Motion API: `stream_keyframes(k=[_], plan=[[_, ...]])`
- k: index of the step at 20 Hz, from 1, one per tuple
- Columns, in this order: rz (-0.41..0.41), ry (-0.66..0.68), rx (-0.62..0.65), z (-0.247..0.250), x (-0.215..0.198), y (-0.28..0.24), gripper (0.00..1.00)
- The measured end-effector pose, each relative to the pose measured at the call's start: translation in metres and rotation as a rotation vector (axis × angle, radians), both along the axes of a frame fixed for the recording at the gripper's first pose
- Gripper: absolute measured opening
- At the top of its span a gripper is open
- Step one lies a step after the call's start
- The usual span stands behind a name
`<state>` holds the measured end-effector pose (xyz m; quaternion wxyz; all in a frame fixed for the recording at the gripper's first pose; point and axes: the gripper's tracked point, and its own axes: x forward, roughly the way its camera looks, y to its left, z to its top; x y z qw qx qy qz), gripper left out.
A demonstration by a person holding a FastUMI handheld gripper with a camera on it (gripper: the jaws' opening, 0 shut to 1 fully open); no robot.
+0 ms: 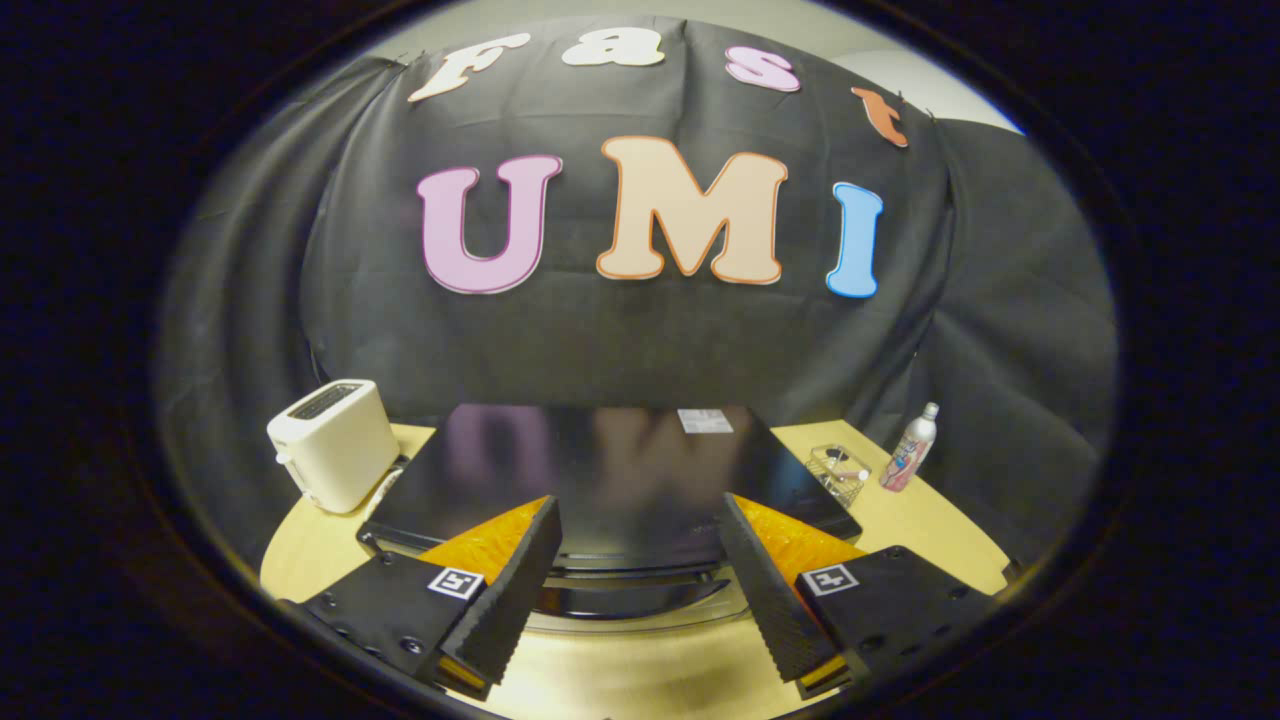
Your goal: Open the toaster oven, put the food inside, and close the toaster oven door.
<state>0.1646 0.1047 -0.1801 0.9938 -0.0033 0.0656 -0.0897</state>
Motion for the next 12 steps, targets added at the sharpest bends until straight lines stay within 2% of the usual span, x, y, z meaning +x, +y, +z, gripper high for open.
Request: stream_keyframes(k=[5,12], plan=[[0.044,-0.076,0.100,-0.010,0.005,0.014,0.97],[0.064,-0.206,0.084,-0.017,-0.009,0.014,0.94]])
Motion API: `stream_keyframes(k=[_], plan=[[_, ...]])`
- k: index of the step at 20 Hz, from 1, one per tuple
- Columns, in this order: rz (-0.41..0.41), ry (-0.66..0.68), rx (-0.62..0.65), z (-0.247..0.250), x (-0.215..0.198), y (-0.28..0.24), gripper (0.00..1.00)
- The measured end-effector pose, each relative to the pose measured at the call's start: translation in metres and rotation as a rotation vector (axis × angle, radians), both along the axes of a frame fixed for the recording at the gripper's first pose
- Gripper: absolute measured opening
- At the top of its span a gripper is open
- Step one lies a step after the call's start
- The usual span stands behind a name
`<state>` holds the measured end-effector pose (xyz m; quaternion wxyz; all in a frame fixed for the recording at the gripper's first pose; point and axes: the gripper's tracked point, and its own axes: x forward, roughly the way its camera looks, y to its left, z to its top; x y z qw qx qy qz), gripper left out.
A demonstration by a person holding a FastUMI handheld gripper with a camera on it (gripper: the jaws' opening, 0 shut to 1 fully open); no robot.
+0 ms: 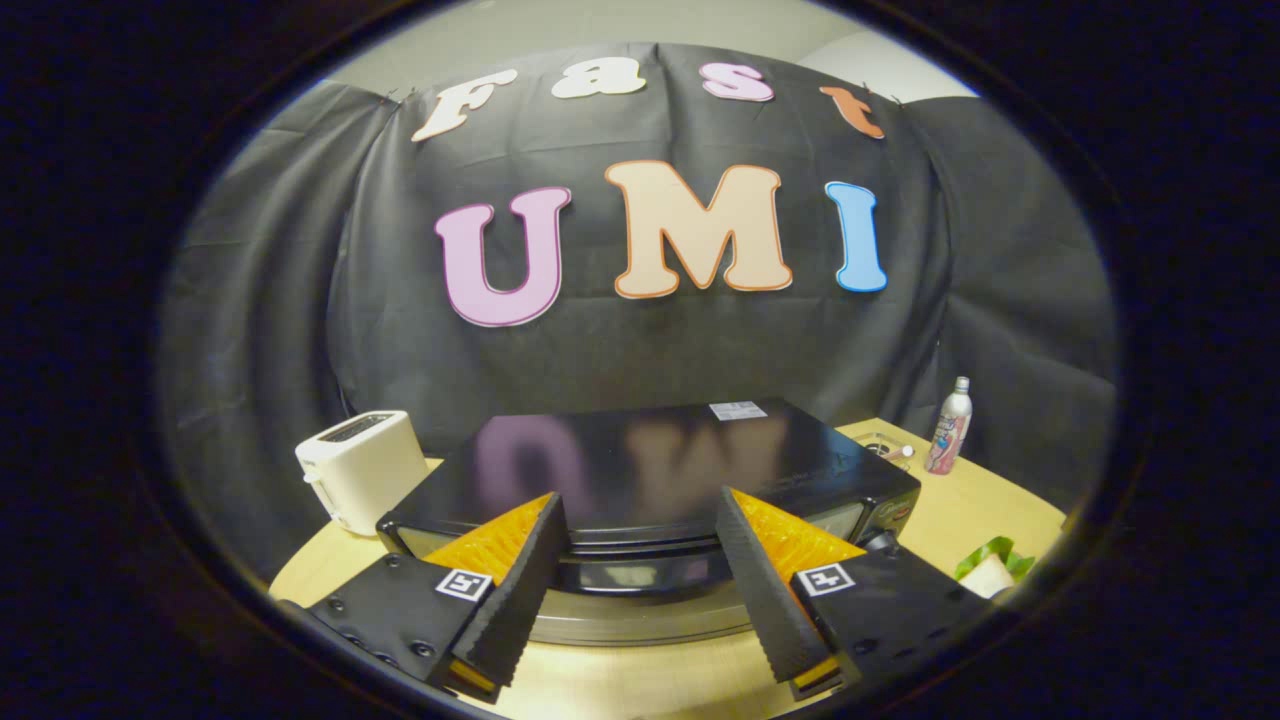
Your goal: Open the toaster oven, put the food inside, and close the toaster oven door.
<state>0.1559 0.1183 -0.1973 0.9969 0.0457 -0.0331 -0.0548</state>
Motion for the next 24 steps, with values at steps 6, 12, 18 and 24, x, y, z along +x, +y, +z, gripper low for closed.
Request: stream_keyframes(k=[6,12,18,24], plan=[[-0.012,-0.002,0.004,-0.010,-0.024,0.000,0.89],[-0.020,0.075,0.004,-0.029,-0.060,-0.001,0.89],[-0.019,0.306,-0.011,-0.076,-0.098,0.000,0.89],[0.009,0.588,0.025,-0.169,-0.099,0.004,0.88]])
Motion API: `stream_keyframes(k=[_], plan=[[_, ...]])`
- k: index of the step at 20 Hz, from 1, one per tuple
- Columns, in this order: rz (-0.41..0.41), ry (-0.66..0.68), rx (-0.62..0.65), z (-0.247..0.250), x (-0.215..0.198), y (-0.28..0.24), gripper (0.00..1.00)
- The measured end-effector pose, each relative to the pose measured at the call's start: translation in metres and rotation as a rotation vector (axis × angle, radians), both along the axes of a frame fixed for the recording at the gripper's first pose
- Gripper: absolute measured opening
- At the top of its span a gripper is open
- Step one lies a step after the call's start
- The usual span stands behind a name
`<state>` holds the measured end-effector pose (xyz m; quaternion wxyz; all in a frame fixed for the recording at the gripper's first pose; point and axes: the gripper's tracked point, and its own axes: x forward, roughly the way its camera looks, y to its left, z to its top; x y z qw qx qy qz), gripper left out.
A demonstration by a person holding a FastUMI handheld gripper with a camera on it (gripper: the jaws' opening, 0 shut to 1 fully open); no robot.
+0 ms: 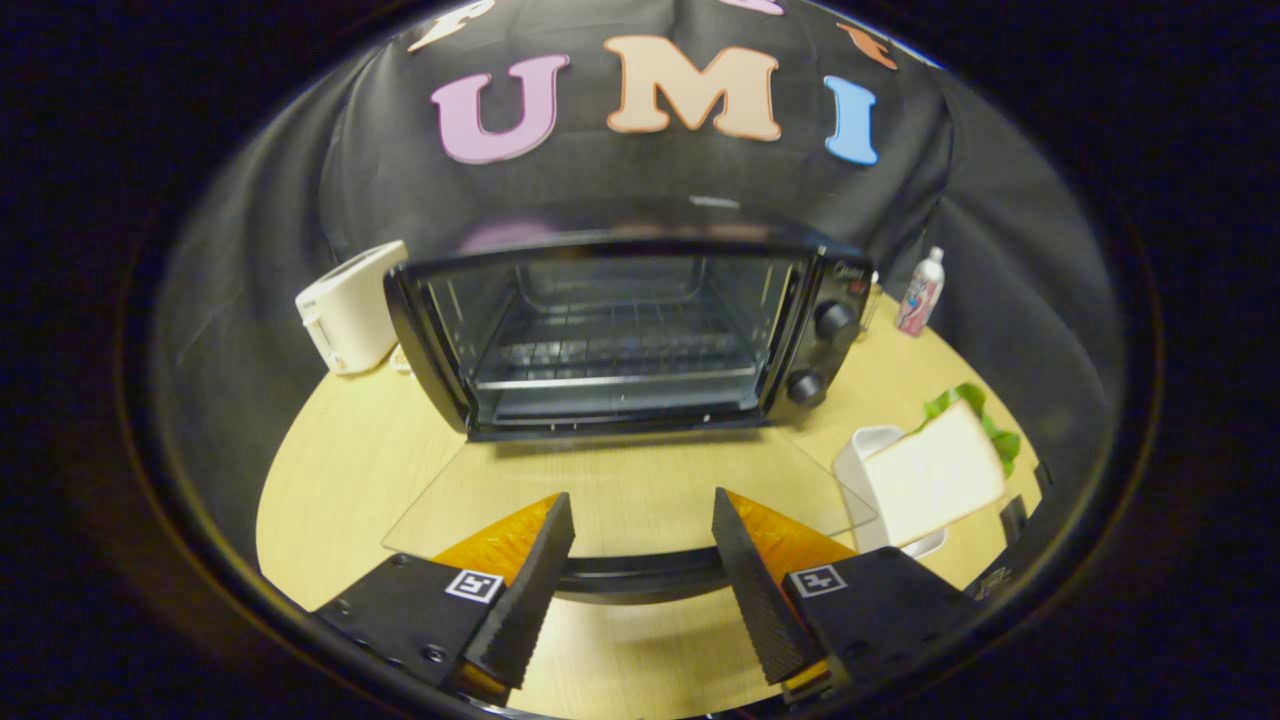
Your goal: Open the toaster oven, put the food inside, and close the toaster oven door.
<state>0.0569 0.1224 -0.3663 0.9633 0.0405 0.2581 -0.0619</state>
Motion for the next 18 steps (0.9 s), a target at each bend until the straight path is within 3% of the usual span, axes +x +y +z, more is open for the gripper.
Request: stream_keyframes(k=[3,10,14,18], plan=[[0.029,0.098,0.013,-0.035,-0.006,0.004,0.87],[0.101,0.061,0.019,-0.028,-0.005,-0.004,0.86],[0.132,0.037,0.032,-0.008,-0.008,-0.017,0.86],[0.093,-0.055,0.027,0.037,-0.019,-0.070,0.86]])
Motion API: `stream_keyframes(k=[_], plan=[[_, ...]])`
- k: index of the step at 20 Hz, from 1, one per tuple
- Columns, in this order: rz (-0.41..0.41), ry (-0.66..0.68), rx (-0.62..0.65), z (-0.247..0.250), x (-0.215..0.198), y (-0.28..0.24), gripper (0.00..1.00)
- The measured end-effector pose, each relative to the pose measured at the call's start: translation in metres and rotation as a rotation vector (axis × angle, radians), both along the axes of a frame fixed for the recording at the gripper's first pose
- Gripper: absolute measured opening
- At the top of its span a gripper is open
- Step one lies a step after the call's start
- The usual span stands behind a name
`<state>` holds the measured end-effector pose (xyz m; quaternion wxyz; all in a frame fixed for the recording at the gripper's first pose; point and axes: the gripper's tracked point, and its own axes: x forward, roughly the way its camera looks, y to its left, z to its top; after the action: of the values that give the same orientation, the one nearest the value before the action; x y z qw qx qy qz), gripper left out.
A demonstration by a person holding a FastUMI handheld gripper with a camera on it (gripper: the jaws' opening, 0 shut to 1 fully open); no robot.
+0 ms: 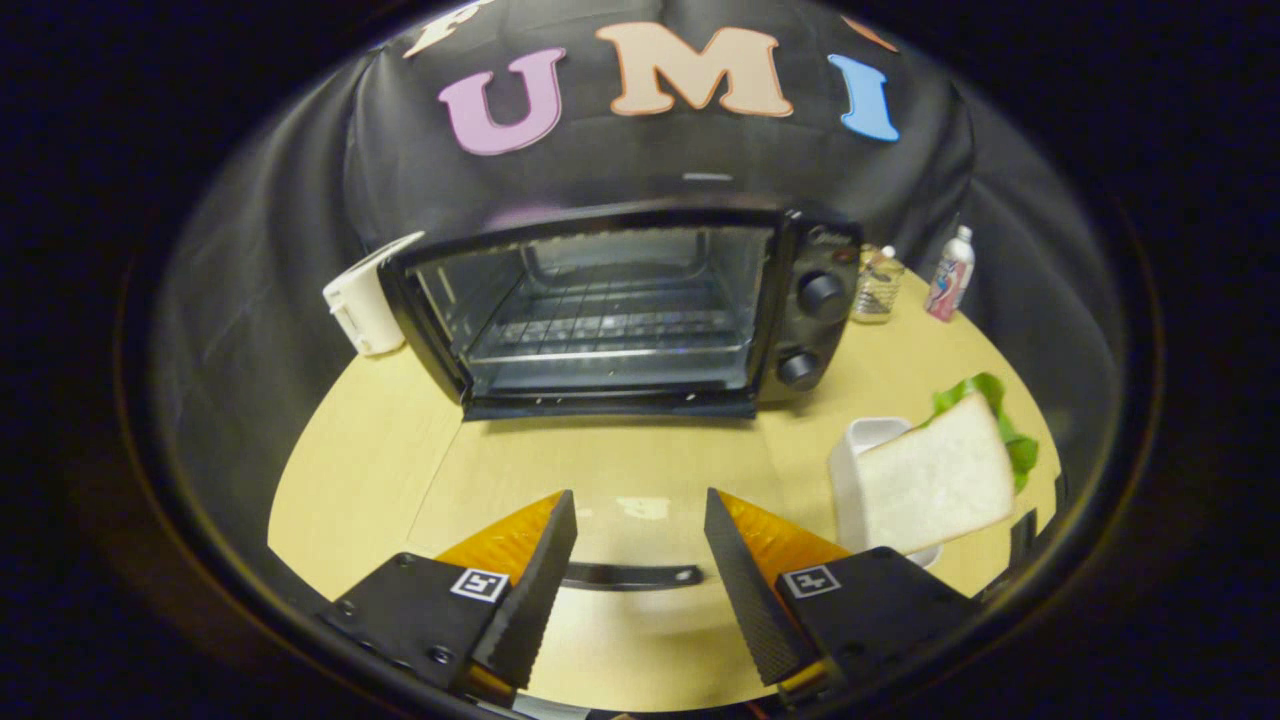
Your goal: Open the toaster oven, put the food inside, and close the toaster oven door.
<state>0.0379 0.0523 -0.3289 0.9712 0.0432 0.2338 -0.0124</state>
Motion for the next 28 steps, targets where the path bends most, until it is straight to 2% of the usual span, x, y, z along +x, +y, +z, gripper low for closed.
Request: stream_keyframes(k=[4,8,10,13,14,16,20,24,28], plan=[[-0.063,-0.104,-0.010,0.043,-0.015,-0.068,0.86],[-0.165,-0.204,0.097,0.074,-0.029,-0.135,0.86],[-0.217,-0.241,0.150,0.075,-0.032,-0.167,0.86],[-0.261,-0.225,0.189,0.060,-0.034,-0.204,0.97],[-0.268,-0.211,0.199,0.054,-0.033,-0.214,0.97],[-0.275,-0.171,0.246,0.039,-0.031,-0.228,0.97],[-0.238,-0.081,0.347,0.007,-0.022,-0.231,0.97],[-0.183,0.023,0.378,-0.026,-0.018,-0.221,0.95],[-0.152,0.056,0.434,-0.042,-0.013,-0.210,0.93]])
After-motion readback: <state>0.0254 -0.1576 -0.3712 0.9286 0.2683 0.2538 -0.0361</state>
